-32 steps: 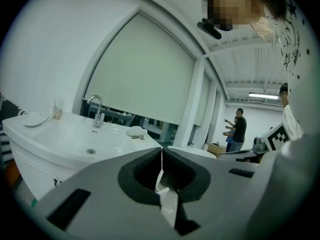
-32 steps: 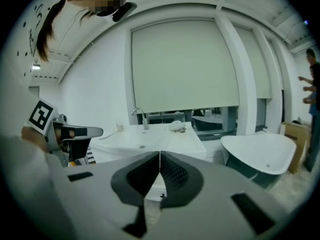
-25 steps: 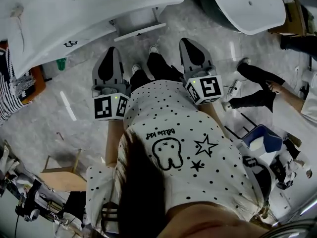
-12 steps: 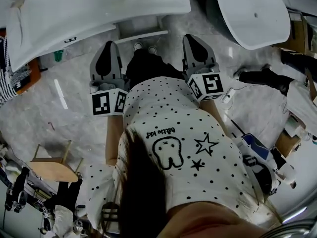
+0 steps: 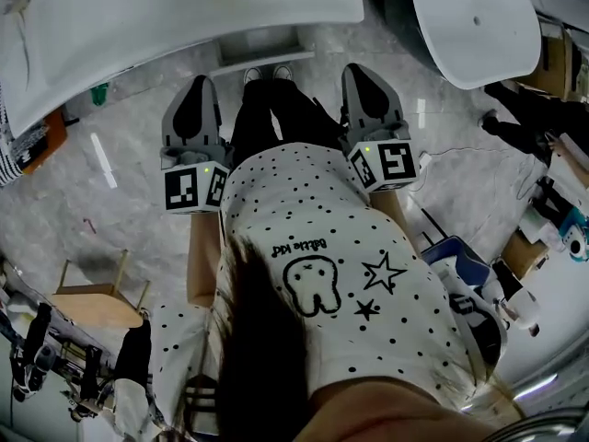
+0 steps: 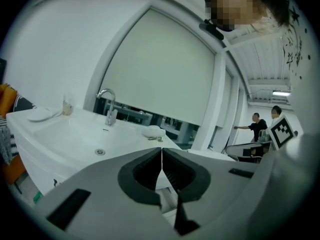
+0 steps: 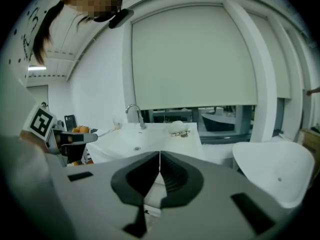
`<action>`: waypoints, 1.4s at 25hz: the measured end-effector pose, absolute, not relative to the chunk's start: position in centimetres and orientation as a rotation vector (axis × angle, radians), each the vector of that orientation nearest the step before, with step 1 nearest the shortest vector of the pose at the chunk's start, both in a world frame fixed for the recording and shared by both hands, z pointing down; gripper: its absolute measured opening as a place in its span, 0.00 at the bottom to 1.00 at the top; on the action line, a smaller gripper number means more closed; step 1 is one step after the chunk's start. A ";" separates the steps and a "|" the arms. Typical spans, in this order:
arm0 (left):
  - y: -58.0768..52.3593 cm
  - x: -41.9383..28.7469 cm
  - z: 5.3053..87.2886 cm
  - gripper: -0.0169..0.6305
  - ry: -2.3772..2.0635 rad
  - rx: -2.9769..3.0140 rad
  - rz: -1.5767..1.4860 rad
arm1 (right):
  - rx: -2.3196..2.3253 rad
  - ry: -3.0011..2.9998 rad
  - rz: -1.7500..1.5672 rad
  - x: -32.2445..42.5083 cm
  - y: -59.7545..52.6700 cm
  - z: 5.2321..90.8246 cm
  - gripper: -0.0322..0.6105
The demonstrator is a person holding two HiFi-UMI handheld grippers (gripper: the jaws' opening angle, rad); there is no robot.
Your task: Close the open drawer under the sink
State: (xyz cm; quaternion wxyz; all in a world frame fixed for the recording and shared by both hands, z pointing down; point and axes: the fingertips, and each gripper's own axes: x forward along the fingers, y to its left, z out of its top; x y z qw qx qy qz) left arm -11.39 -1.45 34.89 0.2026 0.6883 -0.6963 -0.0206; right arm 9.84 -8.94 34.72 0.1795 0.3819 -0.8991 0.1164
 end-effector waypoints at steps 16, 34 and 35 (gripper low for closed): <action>1.1 -4.1 63.7 0.22 -1.514 1.747 0.370 | 0.830 -2.495 0.397 6.0 -11.6 42.9 0.07; -4.2 -0.5 81.4 0.18 -1.587 1.705 0.493 | 0.752 -2.315 0.665 8.9 -7.1 54.0 0.07; -4.3 -0.6 81.4 0.18 -1.589 1.704 0.496 | 0.750 -2.314 0.669 8.9 -7.1 54.1 0.07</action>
